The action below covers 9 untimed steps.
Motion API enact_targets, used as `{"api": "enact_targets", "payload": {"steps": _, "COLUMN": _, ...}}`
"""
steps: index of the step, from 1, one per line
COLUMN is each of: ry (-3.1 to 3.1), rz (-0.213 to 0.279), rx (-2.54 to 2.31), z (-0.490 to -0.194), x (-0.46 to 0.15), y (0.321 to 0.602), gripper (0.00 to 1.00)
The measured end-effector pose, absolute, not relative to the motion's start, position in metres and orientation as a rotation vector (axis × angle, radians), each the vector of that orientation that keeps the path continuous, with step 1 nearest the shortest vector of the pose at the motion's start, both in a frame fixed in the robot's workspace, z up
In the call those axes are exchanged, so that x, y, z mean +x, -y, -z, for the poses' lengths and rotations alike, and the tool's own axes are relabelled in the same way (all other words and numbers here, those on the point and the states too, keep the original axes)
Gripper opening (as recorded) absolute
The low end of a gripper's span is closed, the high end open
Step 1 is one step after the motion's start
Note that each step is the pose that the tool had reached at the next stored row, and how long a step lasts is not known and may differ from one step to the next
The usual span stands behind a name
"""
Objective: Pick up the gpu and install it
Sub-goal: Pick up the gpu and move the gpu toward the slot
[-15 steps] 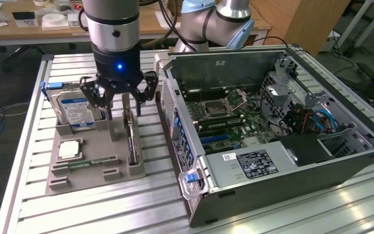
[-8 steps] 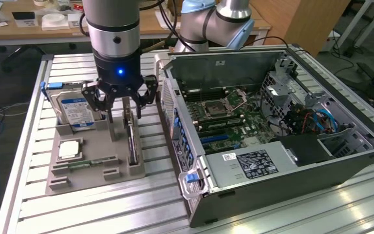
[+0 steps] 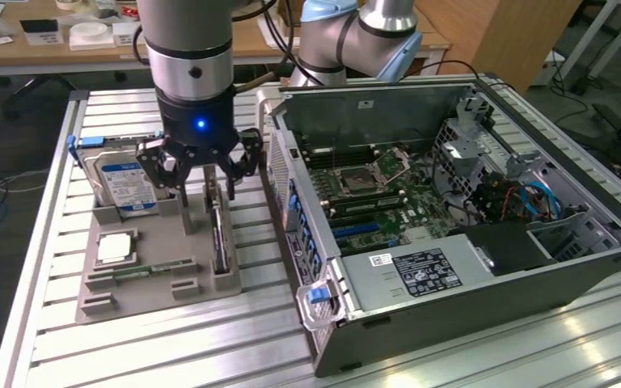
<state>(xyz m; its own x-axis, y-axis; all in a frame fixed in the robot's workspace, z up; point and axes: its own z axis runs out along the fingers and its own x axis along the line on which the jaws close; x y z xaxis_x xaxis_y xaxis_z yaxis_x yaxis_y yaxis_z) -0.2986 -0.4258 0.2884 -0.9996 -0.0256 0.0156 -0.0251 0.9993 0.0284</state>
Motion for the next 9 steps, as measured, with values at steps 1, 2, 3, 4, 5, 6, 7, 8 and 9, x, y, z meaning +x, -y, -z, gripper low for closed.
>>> {"api": "enact_targets", "payload": {"steps": 1, "ry": 3.125, "rz": 0.044, "rx": 0.04, "z": -0.2878, "x": -0.2986, "y": 0.427, "gripper": 0.65}}
{"api": "enact_targets", "payload": {"steps": 2, "ry": 3.125, "rz": 0.044, "rx": 0.04, "z": -0.2872, "x": -0.2986, "y": 0.428, "gripper": 0.65}}
{"api": "enact_targets", "payload": {"steps": 3, "ry": 3.125, "rz": 0.044, "rx": 0.041, "z": -0.2866, "x": -0.2986, "y": 0.4286, "gripper": 0.65}}
{"api": "enact_targets", "payload": {"steps": 4, "ry": 3.125, "rz": 0.044, "rx": 0.041, "z": -0.286, "x": -0.2987, "y": 0.4287, "gripper": 0.65}}
{"api": "enact_targets", "payload": {"steps": 5, "ry": 3.125, "rz": 0.044, "rx": 0.041, "z": -0.2854, "x": -0.2987, "y": 0.4287, "gripper": 0.65}}
{"api": "enact_targets", "payload": {"steps": 6, "ry": 3.125, "rz": 0.044, "rx": 0.042, "z": -0.2848, "x": -0.2987, "y": 0.4288, "gripper": 0.65}}
{"api": "enact_targets", "payload": {"steps": 7, "ry": 3.125, "rz": 0.044, "rx": 0.042, "z": -0.2842, "x": -0.2986, "y": 0.4288, "gripper": 0.65}}
{"api": "enact_targets", "payload": {"steps": 8, "ry": 3.125, "rz": 0.044, "rx": 0.043, "z": -0.2835, "x": -0.2986, "y": 0.4289, "gripper": 0.65}}
{"api": "enact_targets", "payload": {"steps": 9, "ry": 3.125, "rz": 0.044, "rx": 0.044, "z": -0.2826, "x": -0.2986, "y": 0.4289, "gripper": 0.65}}
